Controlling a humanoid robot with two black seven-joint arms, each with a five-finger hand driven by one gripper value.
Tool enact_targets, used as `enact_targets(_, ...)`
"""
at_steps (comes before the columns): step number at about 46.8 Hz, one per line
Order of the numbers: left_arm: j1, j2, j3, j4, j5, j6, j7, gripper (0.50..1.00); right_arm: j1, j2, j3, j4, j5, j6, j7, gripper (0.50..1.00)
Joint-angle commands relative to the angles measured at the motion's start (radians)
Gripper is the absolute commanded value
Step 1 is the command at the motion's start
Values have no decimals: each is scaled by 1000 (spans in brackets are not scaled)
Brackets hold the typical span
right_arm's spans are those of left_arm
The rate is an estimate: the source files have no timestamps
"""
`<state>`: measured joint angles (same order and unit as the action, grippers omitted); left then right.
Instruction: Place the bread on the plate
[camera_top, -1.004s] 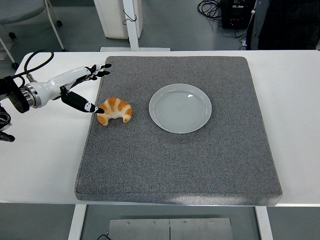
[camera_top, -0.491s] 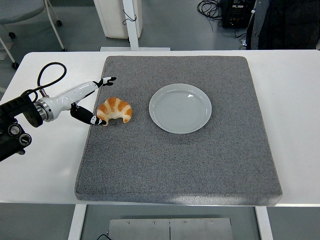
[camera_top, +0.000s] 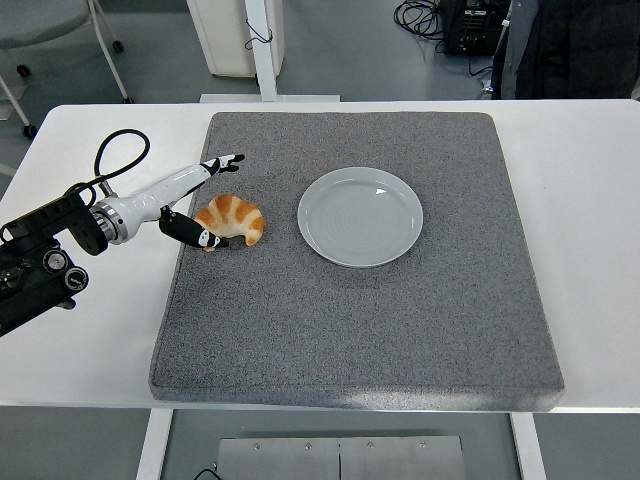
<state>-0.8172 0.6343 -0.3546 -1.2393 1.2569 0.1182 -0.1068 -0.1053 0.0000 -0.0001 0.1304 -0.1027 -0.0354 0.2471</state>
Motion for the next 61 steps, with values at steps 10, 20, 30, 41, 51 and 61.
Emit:
enact_targets(10,-3,-39,2,63,3,8,2,977,0,0,0,0,0,0,0,1000)
enact_targets(20,3,-47,3,63,13,21,-1,977,0,0,0,0,0,0,0,1000)
enact_targets(30,6,-54,6,70,16,34,-1,977,-1,0,0,0,0,0,0,1000)
enact_targets(41,4,-90,8,103,16,44,-1,975,-1,0,0,0,0,0,0,1000)
enact_targets(51,1,-108,9,132,18,64,-5,974,-1,0,0,0,0,0,0,1000)
enact_targets(61,0,-114,9,149,16,72,-7,962,0,0,0,0,0,0,0,1000)
